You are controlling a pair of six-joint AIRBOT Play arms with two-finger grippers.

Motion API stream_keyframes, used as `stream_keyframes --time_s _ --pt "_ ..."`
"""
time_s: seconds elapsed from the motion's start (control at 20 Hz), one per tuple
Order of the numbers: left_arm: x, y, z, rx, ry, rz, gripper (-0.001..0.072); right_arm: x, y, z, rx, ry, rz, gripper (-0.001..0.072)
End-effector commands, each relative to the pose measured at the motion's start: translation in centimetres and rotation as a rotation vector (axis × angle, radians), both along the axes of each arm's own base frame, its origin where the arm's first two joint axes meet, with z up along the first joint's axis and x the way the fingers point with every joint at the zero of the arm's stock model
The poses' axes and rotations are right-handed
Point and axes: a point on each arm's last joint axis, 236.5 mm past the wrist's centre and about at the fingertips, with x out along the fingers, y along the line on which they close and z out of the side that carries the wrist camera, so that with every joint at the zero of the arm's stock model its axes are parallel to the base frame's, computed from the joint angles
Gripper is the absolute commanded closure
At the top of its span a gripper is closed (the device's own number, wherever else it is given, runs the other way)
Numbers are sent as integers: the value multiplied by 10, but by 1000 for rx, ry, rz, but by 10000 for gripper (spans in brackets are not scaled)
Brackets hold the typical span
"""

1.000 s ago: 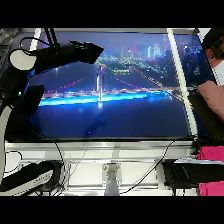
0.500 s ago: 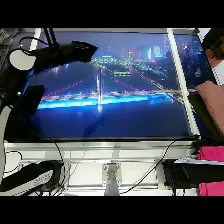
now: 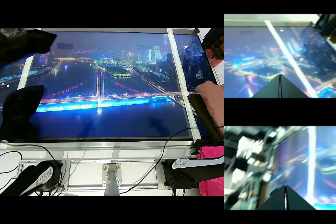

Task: Fold the clothes and pants, and hang the long-sleeved shirts on hangers.

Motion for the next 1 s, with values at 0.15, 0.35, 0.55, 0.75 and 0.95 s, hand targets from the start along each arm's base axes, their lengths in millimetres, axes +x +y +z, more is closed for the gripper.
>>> stream_keyframes --time_s 0.15,0.35,0.55,0.75,0.95 --pt "-68 30 17 57 38 55 697 1 132 25 60 -81 287 701" --pt "-83 27 29 61 5 50 696 -3 161 25 65 -79 347 700" --pt "-83 27 28 62 6 50 696 -4 168 24 64 -78 362 699" --pt "-83 27 28 62 6 50 696 -4 168 24 64 -78 361 700" --pt "-83 27 28 62 6 50 696 -4 168 24 64 -78 361 699"
